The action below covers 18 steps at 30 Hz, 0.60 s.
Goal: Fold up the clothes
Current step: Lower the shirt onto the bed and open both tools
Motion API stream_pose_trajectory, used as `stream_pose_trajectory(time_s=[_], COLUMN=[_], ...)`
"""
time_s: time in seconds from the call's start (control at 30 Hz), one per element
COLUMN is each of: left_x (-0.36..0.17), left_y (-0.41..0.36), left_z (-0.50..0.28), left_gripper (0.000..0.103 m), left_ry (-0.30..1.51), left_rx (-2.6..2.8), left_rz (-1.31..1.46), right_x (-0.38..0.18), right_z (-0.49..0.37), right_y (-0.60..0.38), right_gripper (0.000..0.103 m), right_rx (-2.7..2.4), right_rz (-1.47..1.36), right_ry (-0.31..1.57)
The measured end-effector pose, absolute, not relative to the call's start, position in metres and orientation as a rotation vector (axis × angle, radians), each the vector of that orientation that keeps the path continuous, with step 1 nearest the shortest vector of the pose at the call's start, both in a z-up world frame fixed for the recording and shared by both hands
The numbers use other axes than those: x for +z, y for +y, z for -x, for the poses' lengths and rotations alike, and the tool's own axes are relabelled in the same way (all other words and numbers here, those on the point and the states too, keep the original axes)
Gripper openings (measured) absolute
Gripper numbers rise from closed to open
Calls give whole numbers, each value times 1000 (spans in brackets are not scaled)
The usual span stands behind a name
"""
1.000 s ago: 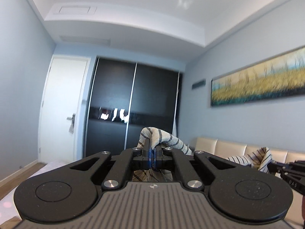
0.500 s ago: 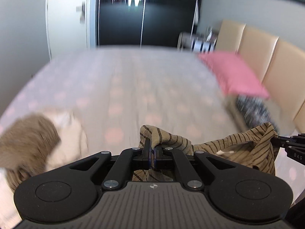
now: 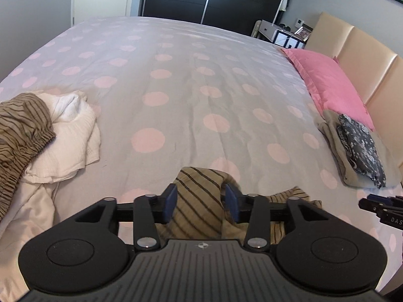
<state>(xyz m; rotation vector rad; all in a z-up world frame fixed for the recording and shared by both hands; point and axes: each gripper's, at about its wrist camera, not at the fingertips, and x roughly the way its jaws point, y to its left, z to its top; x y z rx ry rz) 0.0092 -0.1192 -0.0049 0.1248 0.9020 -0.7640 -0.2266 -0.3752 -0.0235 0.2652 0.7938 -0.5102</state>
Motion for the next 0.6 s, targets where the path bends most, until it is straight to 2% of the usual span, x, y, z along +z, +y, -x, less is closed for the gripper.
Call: stream_pose_trajectory(time_s=[0.4, 0.5, 0.6], left_x=[-45, -60, -72], left_y=[-86, -76, -70], left_z=[-29, -26, -22], left_gripper=[42, 51, 51], left_ry=[964, 1000, 1018], left_rx=[-711, -768, -793], left_rz=[-270, -309, -357], right_x=[-83, -91, -98], right_z=[253, 257, 259], right_y=[-411, -411, -413], right_gripper=[38, 38, 38], right_rx=[-512, -515, -519], right_rz=[-385, -389, -405], right_ry=[890, 912, 928])
